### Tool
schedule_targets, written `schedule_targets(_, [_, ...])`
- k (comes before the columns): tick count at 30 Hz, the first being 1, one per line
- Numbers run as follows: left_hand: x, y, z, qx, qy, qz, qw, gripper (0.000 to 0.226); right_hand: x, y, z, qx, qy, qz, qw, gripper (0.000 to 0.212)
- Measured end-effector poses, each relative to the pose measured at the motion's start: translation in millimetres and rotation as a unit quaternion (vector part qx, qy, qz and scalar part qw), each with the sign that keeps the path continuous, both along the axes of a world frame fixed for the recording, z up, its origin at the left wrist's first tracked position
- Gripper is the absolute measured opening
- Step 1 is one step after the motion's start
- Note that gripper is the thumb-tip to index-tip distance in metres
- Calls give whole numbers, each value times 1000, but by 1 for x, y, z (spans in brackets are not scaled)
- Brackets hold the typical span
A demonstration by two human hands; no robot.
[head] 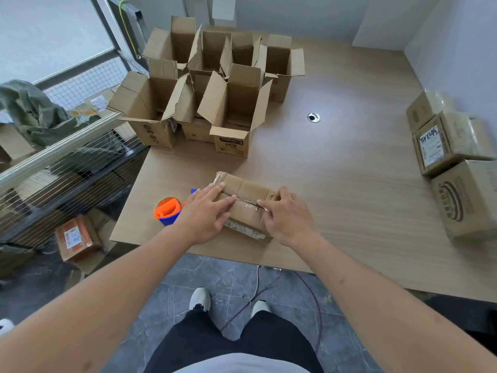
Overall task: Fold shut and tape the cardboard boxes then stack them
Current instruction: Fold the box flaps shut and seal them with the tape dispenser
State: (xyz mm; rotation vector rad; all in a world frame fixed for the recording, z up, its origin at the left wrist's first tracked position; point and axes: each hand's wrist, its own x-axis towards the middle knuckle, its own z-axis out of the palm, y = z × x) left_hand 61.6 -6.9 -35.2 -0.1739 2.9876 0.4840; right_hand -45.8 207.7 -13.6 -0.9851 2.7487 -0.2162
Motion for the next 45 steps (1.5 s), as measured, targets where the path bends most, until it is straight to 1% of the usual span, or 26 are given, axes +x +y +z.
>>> schedule_targets(1, [2,2,0,-8,-1,5,1000,52,3,-5,0,8,0,-16,1000,40])
schedule_targets(4, [9,4,1,-21,5,20,1000,54,8,-17,-5,58,21,-23,998,56])
schedule_targets(6, [14,2,2,-27,11,19,999,55,9,-23,-12,71,24,-22,997,59])
schedule_targets(8, [20,0,3,-23,6,10,1000,58,8,-26,-21,58,-11,-15,998,57])
schedule_targets(9, [24,-2,3,-14,4,6,1000,59,7,-27,-24,51,-32,-12,998,61])
schedule_targets(10, [27,-5,3,-5,7,3,1000,61,6,-29,-27,42,-43,-10,998,71])
schedule_targets(12, [34,-9,2,6,29,-3,1000,62,5,-32,-30,23,-39,-10,999,89])
schedule_targets(13, [36,-11,2,5,41,-5,999,63,4,-35,-32,13,-37,-12,999,93])
schedule_targets(15, [37,-11,-2,2,58,-2,998,67,0,-42,-36,0,-41,-15,999,94])
schedule_targets(19, [33,-4,-9,10,91,12,996,69,-10,-46,-42,-22,-46,-3,999,88])
schedule_targets(22, [31,3,-13,-4,121,24,992,62,-13,-41,-46,-35,-49,8,998,85])
schedule_targets(24, [30,7,-15,-24,145,22,989,58,-13,-41,-46,-46,-51,10,998,80])
schedule_targets(26, [30,10,-18,-45,162,17,986,57,-11,-39,-42,-82,-46,10,996,65])
schedule_targets(27, [30,11,-19,-52,166,17,985,57,-9,-36,-39,-115,-30,22,993,55])
schedule_targets(29, [30,12,-21,-61,169,24,984,57,-4,-30,-34,-197,1,76,977,38])
schedule_targets(30, [30,13,-21,-63,167,29,984,58,0,-27,-33,-227,3,110,968,31])
schedule_targets(31, [30,14,-20,-64,163,31,984,59,4,-26,-32,-235,-5,144,961,27])
schedule_targets(33, [30,16,-18,-67,147,31,986,61,9,-26,-30,-209,-36,192,958,29])
schedule_targets(35, [30,16,-13,-67,128,26,989,65,10,-28,-29,-180,-66,197,961,31])
schedule_targets(37, [32,12,-10,-63,116,7,991,70,8,-29,-27,-161,-79,190,965,27])
schedule_targets(40, [35,3,-6,-34,108,-25,993,71,8,-31,-26,-159,-65,199,965,16])
schedule_targets(42, [34,-6,-2,-18,108,-51,993,63,10,-34,-26,-168,-67,211,961,18])
schedule_targets(45, [29,-13,1,-11,125,-77,989,39,7,-35,-25,-179,-80,221,956,17])
